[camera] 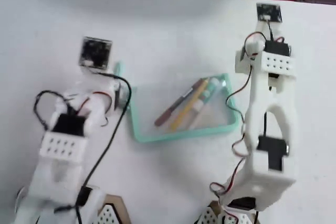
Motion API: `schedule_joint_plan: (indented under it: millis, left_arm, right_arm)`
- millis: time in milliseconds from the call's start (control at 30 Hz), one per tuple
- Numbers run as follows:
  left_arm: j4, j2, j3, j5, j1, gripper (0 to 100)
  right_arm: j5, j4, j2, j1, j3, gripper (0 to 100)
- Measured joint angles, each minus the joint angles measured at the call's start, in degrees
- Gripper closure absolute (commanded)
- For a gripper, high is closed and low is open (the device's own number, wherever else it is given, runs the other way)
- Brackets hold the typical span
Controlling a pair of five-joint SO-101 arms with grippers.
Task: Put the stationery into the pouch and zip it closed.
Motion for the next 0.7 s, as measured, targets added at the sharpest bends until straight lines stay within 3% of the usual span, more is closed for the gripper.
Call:
schedule_joint_plan:
  millis: [333, 700]
  left_arm:
    - [8.4, -29.3, -11.3, 0.0, -6.2, 97]
    - [9.0, -50.7, -11.9, 0.0, -6.4, 97]
  right_arm:
    - [-0.1, 12.3, -29.7, -4.7, -0.1, 97.8]
    - [-0.3, 17.1, -56.6, -4.8, -0.1, 97.8]
